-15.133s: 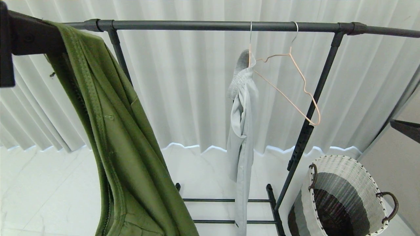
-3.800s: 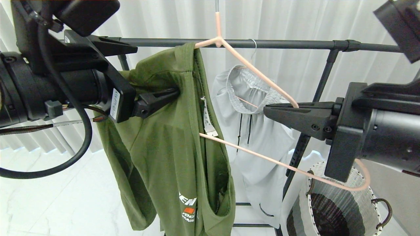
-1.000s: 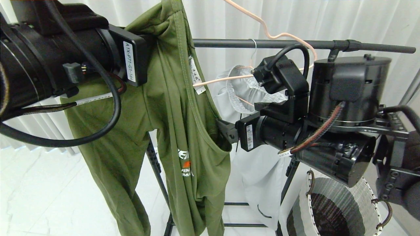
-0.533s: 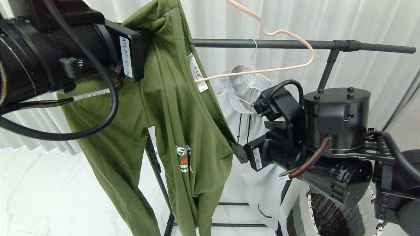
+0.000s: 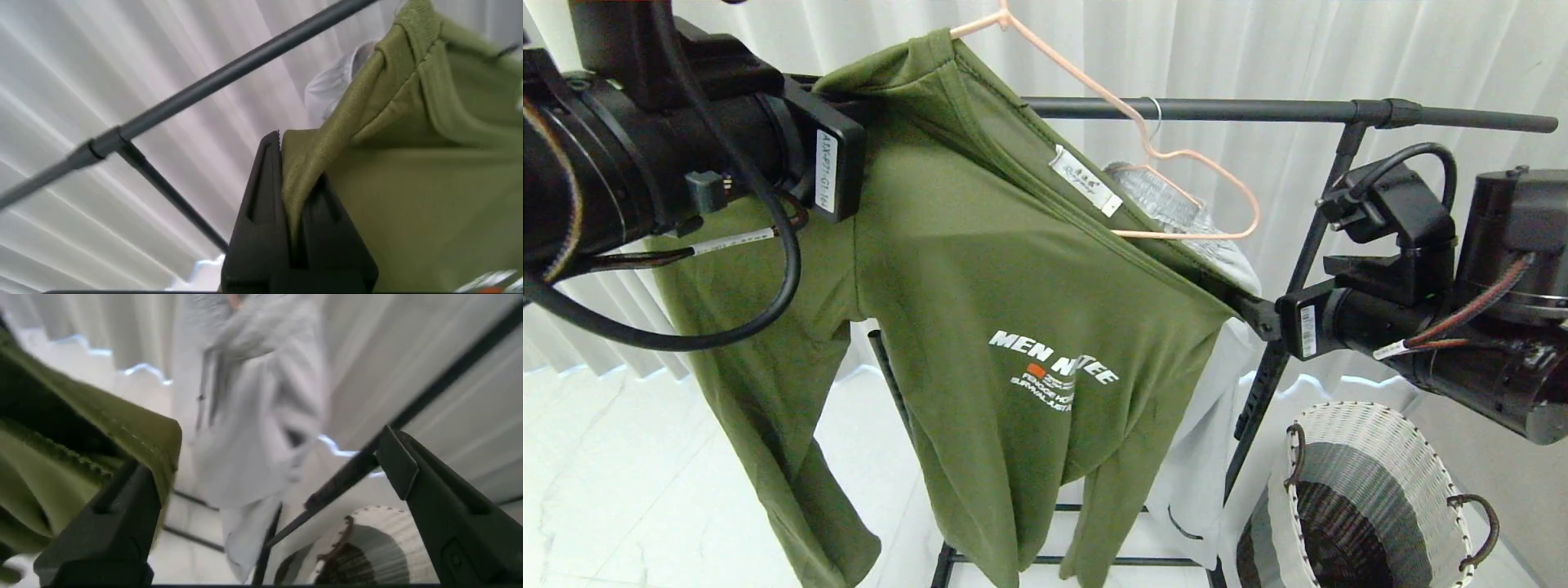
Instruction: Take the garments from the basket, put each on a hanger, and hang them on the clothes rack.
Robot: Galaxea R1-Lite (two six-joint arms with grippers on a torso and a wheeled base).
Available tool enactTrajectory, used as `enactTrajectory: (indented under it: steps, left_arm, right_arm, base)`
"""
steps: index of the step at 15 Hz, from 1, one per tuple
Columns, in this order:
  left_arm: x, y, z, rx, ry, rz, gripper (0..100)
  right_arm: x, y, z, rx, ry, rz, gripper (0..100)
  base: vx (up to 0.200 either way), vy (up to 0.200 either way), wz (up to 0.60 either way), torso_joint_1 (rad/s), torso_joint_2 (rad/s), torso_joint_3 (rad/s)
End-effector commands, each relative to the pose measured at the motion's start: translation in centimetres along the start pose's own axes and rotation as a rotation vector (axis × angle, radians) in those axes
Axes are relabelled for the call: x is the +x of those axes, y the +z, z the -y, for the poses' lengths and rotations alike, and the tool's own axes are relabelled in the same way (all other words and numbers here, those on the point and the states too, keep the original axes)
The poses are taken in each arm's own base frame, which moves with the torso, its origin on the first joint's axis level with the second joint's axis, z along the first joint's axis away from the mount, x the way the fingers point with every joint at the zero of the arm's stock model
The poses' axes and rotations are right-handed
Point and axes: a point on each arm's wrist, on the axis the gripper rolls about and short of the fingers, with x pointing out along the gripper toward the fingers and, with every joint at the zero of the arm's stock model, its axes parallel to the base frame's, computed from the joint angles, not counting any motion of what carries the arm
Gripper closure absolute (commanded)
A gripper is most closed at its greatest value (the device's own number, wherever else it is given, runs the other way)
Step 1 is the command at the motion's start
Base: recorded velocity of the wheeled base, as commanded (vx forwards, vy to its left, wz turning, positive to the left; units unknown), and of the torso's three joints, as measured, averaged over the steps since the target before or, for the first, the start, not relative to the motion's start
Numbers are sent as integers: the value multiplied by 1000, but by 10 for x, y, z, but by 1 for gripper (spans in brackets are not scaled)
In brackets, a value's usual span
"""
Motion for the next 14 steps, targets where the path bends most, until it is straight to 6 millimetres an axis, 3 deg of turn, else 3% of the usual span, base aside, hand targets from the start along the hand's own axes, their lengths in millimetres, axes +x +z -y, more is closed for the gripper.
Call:
enactTrajectory:
  steps: [1, 9, 14]
  left_arm:
    - [0, -7, -2, 41, -8, -12, 100]
    - [1, -34, 2, 136, -56, -57, 100]
    - [5, -50, 15, 56, -45, -38, 100]
  right_arm:
    - [-9, 7, 11, 18, -27, 31, 0]
    - [-14, 20, 20, 40, -51, 72, 0]
    - [-58, 49, 23, 24, 291, 123, 0]
  base:
    - [0, 0, 0, 0, 0, 0]
    - [0, 0, 0, 0, 0, 0]
    - [0, 0, 0, 0, 0, 0]
